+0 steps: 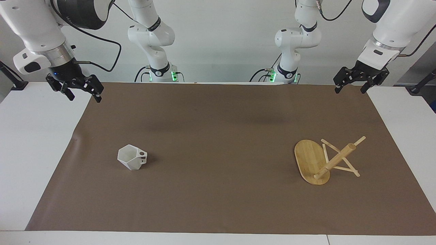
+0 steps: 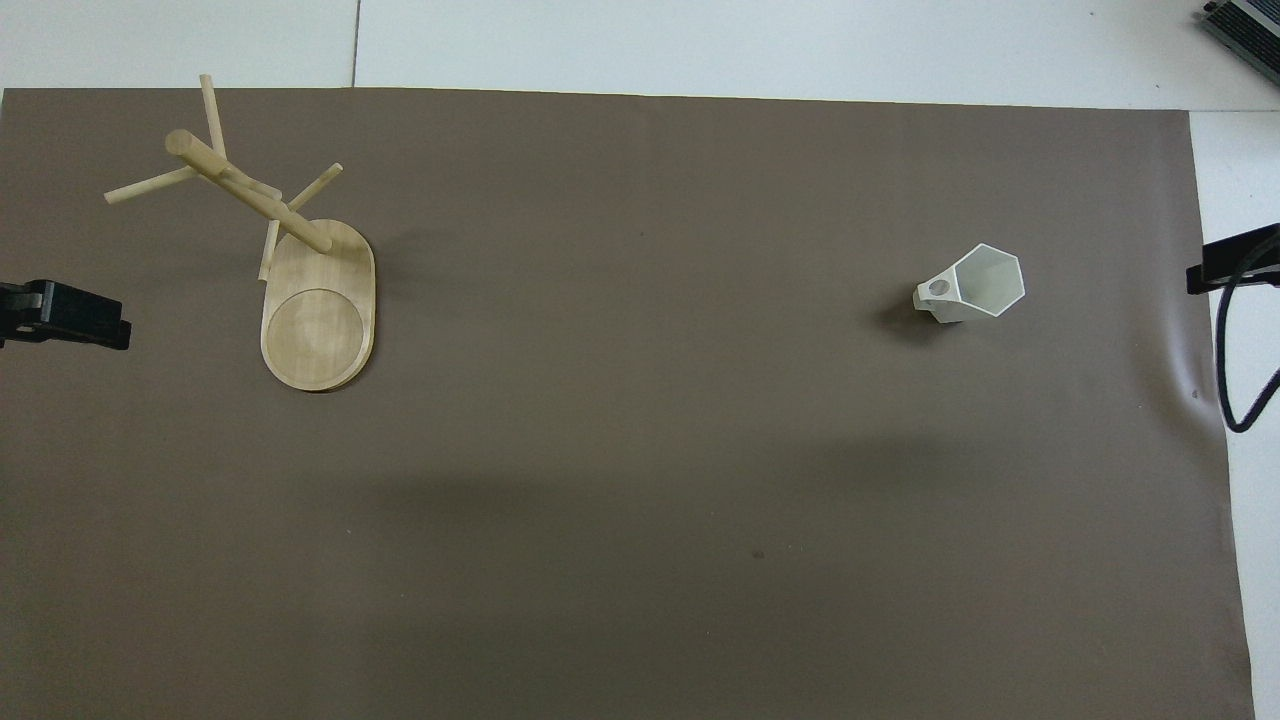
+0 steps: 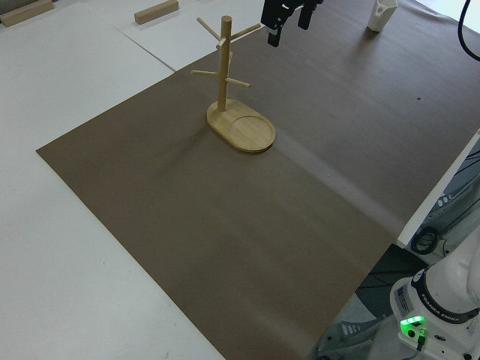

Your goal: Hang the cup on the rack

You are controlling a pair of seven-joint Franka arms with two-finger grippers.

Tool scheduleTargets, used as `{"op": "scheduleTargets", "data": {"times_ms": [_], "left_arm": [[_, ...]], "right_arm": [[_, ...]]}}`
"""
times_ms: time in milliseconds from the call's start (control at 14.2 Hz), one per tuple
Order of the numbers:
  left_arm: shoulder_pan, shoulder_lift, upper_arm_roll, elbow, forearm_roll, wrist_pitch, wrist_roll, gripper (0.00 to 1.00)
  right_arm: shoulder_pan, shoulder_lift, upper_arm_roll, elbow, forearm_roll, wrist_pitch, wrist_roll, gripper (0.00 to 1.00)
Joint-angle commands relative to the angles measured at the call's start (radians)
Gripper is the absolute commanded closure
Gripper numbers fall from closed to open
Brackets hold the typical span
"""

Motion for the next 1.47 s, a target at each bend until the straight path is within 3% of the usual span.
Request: {"op": "scheduleTargets", "data": {"times_ms": [0,1404], "left_arm": [[0.012,-0.014,-0.006,-0.016,-0.007,0.001,-0.005,0.0],[0.012,-0.014,-0.006,-0.016,-0.007,0.001,-0.005,0.0]], "right_arm": [[-0.003,-0.021,0.003,-0.031,-0.006,0.021,0.02,0.0],[-0.004,-0.026,0.006,-0.039,-0.006,0.004,0.013,0.0]]}}
